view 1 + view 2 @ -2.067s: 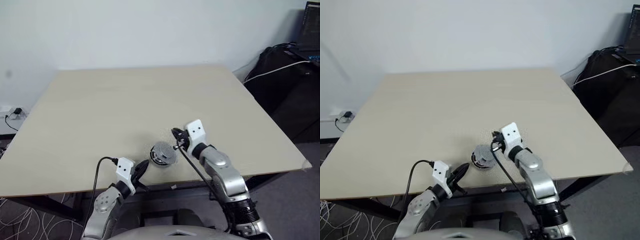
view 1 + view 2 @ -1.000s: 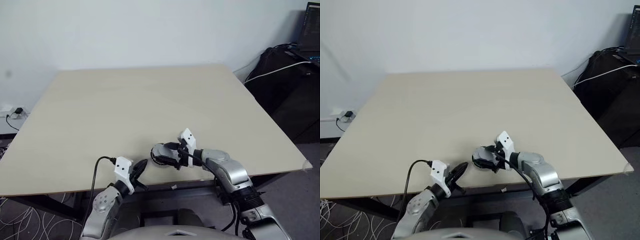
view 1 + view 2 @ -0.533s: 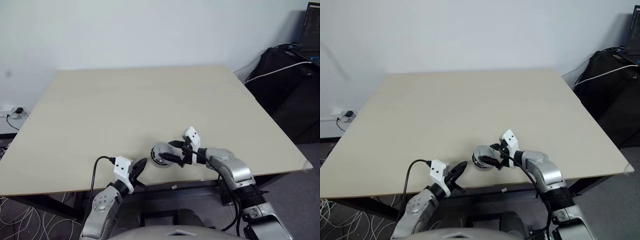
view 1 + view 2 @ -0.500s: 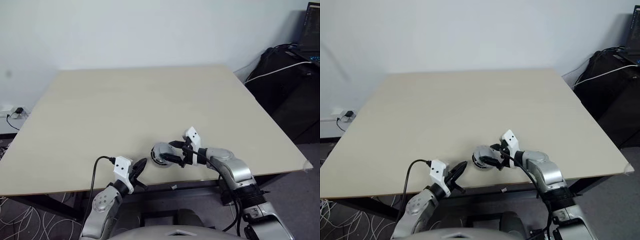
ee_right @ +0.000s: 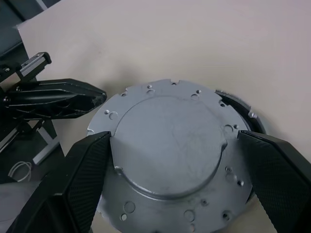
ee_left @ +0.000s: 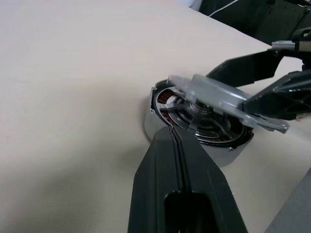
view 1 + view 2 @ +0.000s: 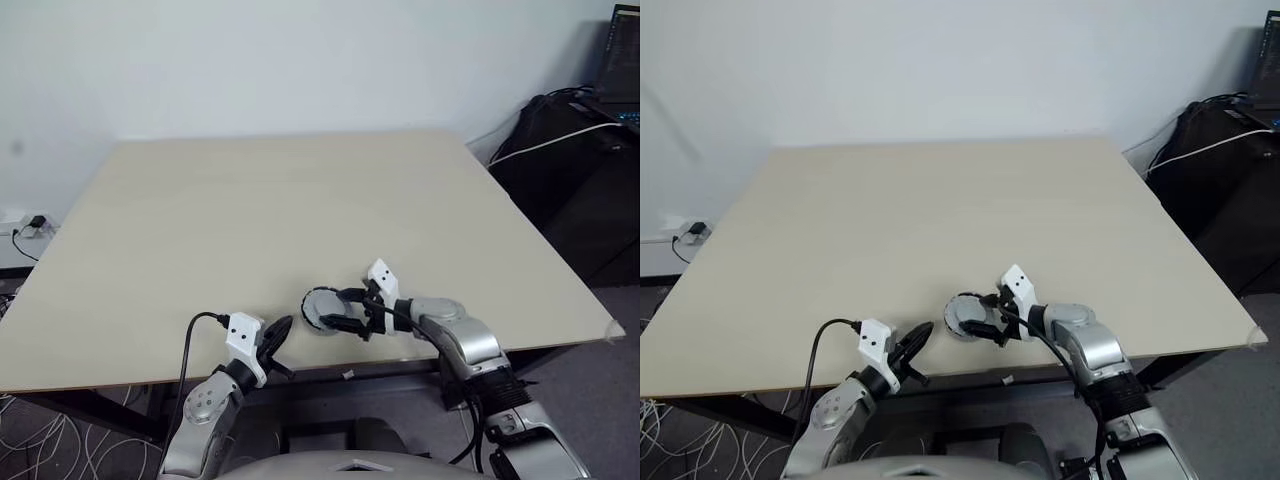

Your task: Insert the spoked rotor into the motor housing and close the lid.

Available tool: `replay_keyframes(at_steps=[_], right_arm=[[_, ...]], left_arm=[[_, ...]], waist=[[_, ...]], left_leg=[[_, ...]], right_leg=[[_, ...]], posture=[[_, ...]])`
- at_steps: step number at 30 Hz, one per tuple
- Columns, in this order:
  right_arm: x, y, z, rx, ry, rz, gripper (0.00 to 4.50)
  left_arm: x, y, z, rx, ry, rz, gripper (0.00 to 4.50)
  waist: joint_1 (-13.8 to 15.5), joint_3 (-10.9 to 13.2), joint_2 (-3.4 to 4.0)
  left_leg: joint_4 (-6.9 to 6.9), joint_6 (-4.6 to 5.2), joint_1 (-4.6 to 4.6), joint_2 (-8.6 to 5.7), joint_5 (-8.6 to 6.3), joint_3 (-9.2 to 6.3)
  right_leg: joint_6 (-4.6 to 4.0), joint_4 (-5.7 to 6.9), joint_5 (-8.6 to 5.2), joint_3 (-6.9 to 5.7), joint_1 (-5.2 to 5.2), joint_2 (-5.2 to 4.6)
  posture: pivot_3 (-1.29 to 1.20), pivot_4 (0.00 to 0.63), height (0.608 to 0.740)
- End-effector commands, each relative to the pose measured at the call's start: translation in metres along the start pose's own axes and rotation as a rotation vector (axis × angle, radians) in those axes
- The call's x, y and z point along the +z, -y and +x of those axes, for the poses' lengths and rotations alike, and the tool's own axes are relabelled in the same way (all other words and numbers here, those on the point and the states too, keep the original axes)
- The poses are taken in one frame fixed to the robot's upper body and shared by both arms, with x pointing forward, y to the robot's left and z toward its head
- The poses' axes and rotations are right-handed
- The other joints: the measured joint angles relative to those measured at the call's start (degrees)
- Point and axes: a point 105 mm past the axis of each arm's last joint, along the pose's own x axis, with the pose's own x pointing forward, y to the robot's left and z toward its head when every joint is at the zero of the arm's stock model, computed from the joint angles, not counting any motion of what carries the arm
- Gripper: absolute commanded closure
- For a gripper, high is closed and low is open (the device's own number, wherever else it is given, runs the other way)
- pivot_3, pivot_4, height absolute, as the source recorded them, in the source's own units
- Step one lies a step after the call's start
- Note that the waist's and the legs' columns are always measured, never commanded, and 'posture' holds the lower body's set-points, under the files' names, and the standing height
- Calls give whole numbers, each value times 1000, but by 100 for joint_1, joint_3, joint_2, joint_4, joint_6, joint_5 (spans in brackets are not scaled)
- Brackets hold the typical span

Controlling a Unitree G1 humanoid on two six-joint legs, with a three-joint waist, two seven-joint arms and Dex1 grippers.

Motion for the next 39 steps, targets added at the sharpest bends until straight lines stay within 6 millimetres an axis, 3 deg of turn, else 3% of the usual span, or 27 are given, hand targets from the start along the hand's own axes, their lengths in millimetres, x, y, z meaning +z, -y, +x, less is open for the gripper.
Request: replay_keyframes(at_steps=[1,3,4,12,18,29,39], right_arm=[[11,1,1,-2,28,-35,642],[11,1,1,-1,31,-36,1205],[11,0,1,-1,33,-37,1246],[17,6,2,-122,107,-25,1246],[0,8,5,-272,49,-19,1246],[-9,-6,8,-210,-13,-35,1246],[-18,1,7,-226,-95,-70,1246]], left_arm=[[16,1,2,-1,64,24,4500],[16,1,2,0,64,22,4500],[16,1,2,1,64,22,4500],[16,1,1,4,65,19,4500],[16,1,0,11,66,14,4500],[16,2,0,3,60,15,4500],[15,3,0,6,62,9,4500]], waist=[[1,0,0],[5,0,0],[5,0,0],[-2,-2,2],[7,-10,8],[27,-22,9],[64,-28,4]], left_leg=[[0,0,0,0,0,0],[1,0,0,0,0,0],[1,0,0,0,0,0],[2,0,0,0,0,0],[7,-1,0,-1,0,0],[9,0,2,-2,0,0],[8,1,2,-1,0,-1]], right_leg=[[0,0,0,0,0,0],[0,0,0,0,0,0],[0,0,0,0,1,-1],[1,1,1,0,1,0],[12,2,-5,3,3,-1],[29,1,-15,2,6,-2],[28,0,-16,2,6,-2]], posture=[[0,0,740],[0,0,740],[0,0,740],[0,0,740],[0,0,740],[0,0,740],[0,0,740]])
